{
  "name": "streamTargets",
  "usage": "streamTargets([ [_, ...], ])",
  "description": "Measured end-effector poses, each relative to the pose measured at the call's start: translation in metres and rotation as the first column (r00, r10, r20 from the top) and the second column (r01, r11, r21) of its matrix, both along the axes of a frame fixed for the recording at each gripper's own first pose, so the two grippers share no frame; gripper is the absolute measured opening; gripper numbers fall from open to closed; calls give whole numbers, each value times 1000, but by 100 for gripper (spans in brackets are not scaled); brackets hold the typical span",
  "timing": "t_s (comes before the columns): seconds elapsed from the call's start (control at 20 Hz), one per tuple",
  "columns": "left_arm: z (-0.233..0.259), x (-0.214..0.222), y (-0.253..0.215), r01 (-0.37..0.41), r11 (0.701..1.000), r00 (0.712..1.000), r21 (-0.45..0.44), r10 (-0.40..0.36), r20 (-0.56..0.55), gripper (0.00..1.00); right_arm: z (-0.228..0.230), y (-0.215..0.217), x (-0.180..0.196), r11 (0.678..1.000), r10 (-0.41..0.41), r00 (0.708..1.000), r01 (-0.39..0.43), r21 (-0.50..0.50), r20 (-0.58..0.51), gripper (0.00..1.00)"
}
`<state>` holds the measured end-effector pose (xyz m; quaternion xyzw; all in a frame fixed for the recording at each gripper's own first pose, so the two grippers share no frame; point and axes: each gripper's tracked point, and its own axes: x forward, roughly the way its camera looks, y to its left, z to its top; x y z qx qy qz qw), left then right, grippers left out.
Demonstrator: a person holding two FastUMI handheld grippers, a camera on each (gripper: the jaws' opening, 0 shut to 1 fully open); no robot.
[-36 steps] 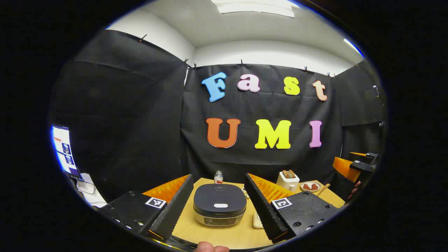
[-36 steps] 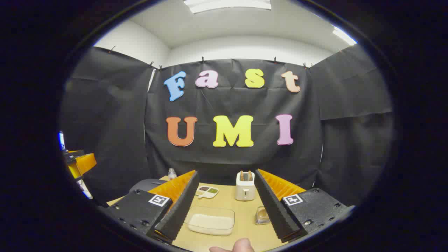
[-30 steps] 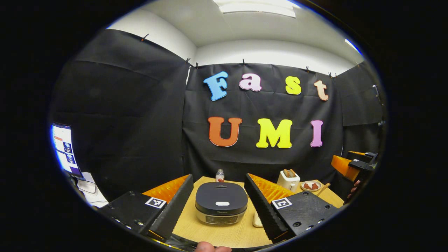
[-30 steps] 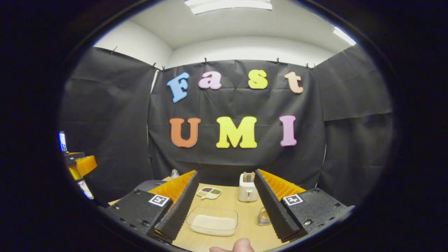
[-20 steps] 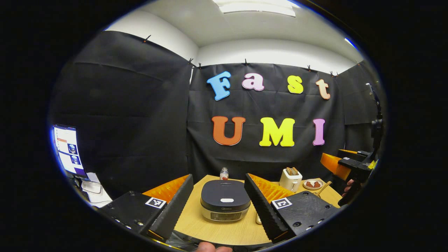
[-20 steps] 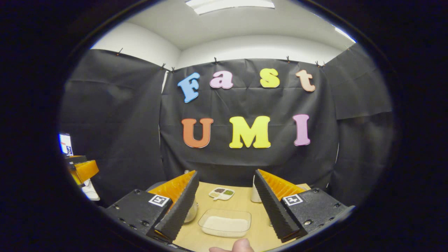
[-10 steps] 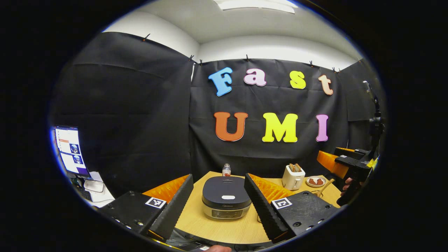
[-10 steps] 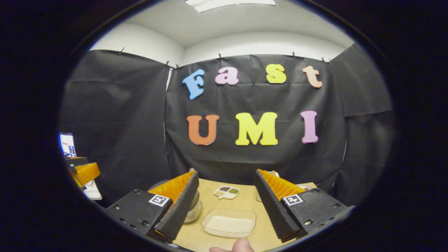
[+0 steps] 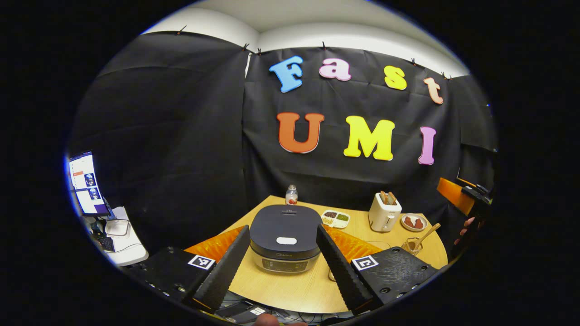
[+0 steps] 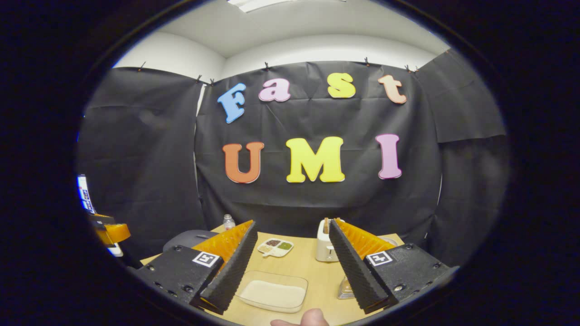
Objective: Close the left gripper, press the button to open the rice cooker; take a wooden spoon from the chopstick holder with the right hand, scoop a spoonful of rice and pour it into the rice cooker, then put the wooden spoon back into the chopstick holder.
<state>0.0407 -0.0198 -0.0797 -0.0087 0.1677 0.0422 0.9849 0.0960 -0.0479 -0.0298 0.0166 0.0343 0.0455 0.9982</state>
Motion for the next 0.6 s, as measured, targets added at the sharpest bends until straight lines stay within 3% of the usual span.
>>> streamTargets([
  [0.25,-41,38,-4,7,999,981,-32,-13,-195,92,-17,-66,19,994,-113,993,113,10,-38,100],
  [0.35,-56,52,-7,21,999,968,-46,-31,-249,82,-22,-90,22,988,-154,987,155,14,-51,100],
  [0.4,-61,58,-6,22,999,962,-41,-32,-271,70,-25,-99,24,985,-170,984,171,16,-58,98],
  [0.45,-68,67,-2,16,999,956,-32,-25,-291,65,-29,-107,25,983,-183,981,185,18,-69,100],
  [0.5,-75,73,1,16,1000,950,-23,-22,-311,45,-32,-113,26,980,-195,978,197,20,-77,98],
  [0.55,-80,79,3,14,1000,943,-17,-19,-331,33,-34,-120,27,977,-209,975,211,21,-81,100],
  [0.6,-87,85,1,25,999,931,-31,-34,-363,0,-35,-127,28,974,-222,971,224,21,-84,98],
])
